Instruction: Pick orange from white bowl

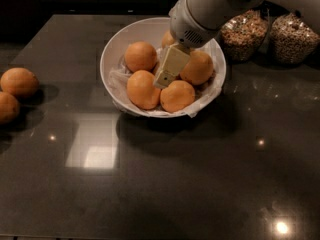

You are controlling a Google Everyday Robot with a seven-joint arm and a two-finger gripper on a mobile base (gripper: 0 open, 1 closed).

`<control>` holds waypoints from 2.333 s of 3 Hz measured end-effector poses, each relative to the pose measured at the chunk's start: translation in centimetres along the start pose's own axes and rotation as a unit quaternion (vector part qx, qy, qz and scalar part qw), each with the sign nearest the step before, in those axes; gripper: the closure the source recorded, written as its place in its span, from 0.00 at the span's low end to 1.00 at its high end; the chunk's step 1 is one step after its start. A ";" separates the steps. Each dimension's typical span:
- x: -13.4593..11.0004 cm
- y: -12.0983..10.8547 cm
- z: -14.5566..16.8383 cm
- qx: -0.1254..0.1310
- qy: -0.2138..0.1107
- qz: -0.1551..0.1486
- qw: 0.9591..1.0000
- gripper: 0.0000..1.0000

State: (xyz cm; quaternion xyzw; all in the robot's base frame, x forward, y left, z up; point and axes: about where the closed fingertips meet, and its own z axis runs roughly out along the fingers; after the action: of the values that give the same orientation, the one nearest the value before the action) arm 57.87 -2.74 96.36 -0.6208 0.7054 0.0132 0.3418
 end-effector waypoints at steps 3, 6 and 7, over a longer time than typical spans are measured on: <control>-5.0 -2.3 3.9 -0.002 -0.070 0.020 0.997 0.00; -4.0 -4.0 5.0 0.017 -0.056 0.013 0.998 0.18; -3.8 -3.7 5.0 0.014 -0.054 0.014 0.998 0.24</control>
Offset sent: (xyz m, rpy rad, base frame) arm 0.0500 0.0665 0.0038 0.1947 -0.0055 0.0312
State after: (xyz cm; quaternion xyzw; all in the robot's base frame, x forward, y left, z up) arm 63.48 1.95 95.90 -0.6046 0.6945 0.0418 0.3877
